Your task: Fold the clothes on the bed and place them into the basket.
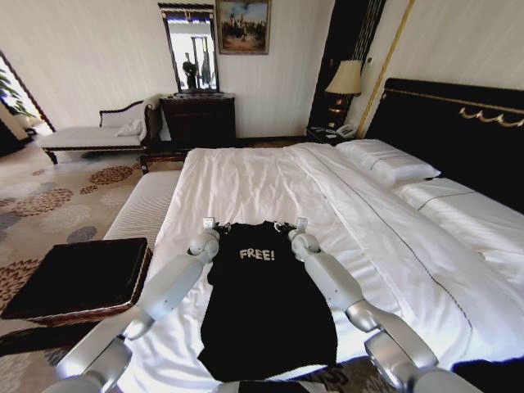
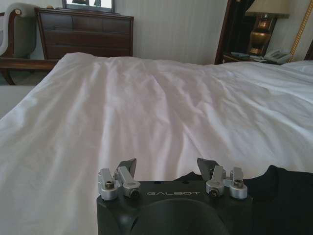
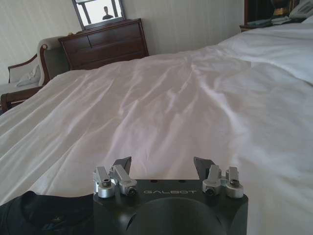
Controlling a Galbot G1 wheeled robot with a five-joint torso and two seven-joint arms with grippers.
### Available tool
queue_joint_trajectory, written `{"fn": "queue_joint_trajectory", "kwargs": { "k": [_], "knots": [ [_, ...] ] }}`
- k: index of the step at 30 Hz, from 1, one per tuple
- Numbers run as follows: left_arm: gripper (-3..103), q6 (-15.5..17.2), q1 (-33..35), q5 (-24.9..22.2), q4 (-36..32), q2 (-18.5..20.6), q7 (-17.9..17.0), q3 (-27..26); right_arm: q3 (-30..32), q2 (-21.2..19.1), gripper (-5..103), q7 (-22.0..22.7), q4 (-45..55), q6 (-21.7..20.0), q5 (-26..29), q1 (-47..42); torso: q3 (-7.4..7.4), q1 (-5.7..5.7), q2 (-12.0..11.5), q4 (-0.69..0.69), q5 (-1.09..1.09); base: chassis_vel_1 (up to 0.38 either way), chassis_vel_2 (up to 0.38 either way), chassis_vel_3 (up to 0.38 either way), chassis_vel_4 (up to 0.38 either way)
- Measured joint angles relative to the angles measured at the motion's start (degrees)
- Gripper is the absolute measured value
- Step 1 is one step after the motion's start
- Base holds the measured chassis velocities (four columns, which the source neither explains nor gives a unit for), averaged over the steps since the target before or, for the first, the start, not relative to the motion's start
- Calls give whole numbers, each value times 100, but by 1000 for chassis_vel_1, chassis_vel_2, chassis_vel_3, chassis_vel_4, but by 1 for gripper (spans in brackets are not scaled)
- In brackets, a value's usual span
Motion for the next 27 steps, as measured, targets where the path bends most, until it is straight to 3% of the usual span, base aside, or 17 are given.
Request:
{"fn": "queue_joint_trajectory", "kwargs": {
  "k": [2,3,4,9,12,16,19,27],
  "knots": [
    [73,-71,184,42,-221,119,27,-95,44,-139,74,-12,185,16,-31,-92,0,0,0,1,0,0,0,0,0],
    [83,-223,529,222,-579,335,111,-277,178,-457,85,-44,628,75,-113,-356,-1,-1,0,-3,-3,0,0,0,0],
    [93,-528,1396,671,-1253,680,298,-756,502,-909,95,-141,1379,237,-418,-1008,-2,-3,1,-1,0,0,0,0,0],
    [100,-873,2613,1111,-2060,824,453,-1473,1093,-1137,100,-352,2306,435,-1135,-2078,-2,-2,1,0,1,0,0,0,0],
    [100,-1055,3430,1453,-2503,770,562,-1935,1589,-1136,100,-450,2826,516,-1430,-2758,-2,-3,1,-3,-1,0,0,0,0],
    [100,-1190,4456,1745,-2919,619,687,-2375,2098,-1085,100,-544,3298,572,-1612,-3542,-1,-3,1,2,-2,0,0,0,0],
    [100,-1366,5395,2036,-3374,385,860,-2712,2709,-972,100,-623,3745,639,-1708,-4497,-2,-3,2,-3,-1,0,0,0,0],
    [100,-1651,6567,2202,-3917,133,1140,-2959,3333,-622,100,-637,4355,691,-1747,-5490,-1,-2,2,-1,-1,0,0,0,0]
  ]
}}
